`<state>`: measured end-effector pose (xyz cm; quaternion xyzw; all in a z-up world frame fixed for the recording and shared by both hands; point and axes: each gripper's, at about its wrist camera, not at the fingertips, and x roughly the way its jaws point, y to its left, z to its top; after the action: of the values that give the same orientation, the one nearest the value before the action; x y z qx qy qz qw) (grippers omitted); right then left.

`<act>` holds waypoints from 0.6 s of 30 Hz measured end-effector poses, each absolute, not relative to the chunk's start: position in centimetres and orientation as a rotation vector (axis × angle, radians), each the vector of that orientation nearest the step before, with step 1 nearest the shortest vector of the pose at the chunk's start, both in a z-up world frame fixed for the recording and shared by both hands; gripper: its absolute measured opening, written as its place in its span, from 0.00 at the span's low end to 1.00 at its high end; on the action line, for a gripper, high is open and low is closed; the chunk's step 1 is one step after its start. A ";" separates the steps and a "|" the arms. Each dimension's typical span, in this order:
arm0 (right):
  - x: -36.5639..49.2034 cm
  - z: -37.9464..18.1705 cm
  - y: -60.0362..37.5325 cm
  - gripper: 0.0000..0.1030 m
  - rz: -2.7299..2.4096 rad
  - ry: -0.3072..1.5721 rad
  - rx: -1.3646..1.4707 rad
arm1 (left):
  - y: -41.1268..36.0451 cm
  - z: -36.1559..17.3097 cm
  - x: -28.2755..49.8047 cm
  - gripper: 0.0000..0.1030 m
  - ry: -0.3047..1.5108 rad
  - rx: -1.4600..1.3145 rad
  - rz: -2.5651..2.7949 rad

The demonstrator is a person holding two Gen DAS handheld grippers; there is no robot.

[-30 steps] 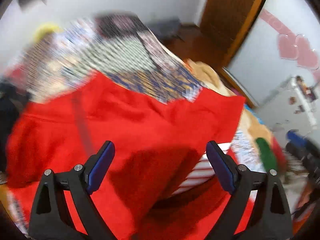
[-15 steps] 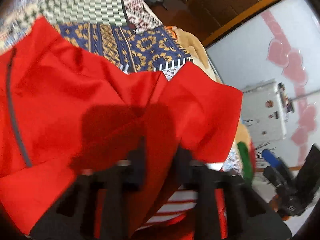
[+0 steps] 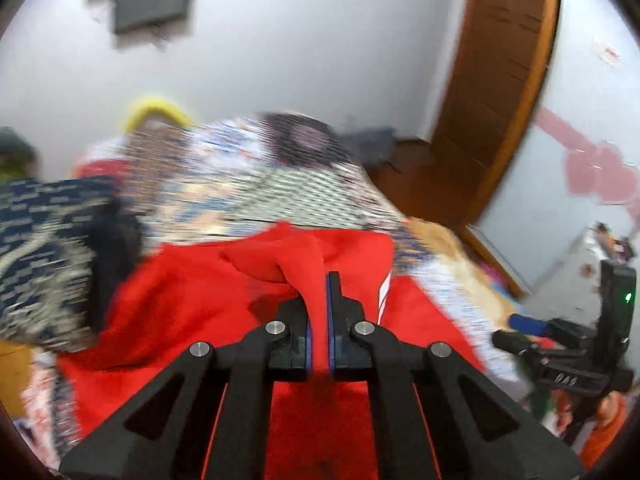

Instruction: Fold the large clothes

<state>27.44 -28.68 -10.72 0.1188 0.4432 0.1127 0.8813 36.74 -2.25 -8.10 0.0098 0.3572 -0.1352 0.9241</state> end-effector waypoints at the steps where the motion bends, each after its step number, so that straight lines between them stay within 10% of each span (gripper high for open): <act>1: 27.7 -11.2 -28.1 0.54 0.243 0.942 0.237 | -0.8 -8.4 35.8 0.04 0.721 0.024 -0.227; 12: 28.2 -15.3 -25.3 0.64 0.298 1.029 0.152 | 9.2 -18.8 31.0 0.16 0.958 -0.143 0.003; 18: 27.9 -15.4 -24.6 0.64 0.279 1.015 0.081 | 12.2 -20.7 29.3 0.57 0.966 -0.262 0.052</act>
<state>27.91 -24.57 -15.45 0.0387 0.4842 0.1331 0.8639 29.28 12.16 -20.71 -0.1254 0.4632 0.0249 0.8770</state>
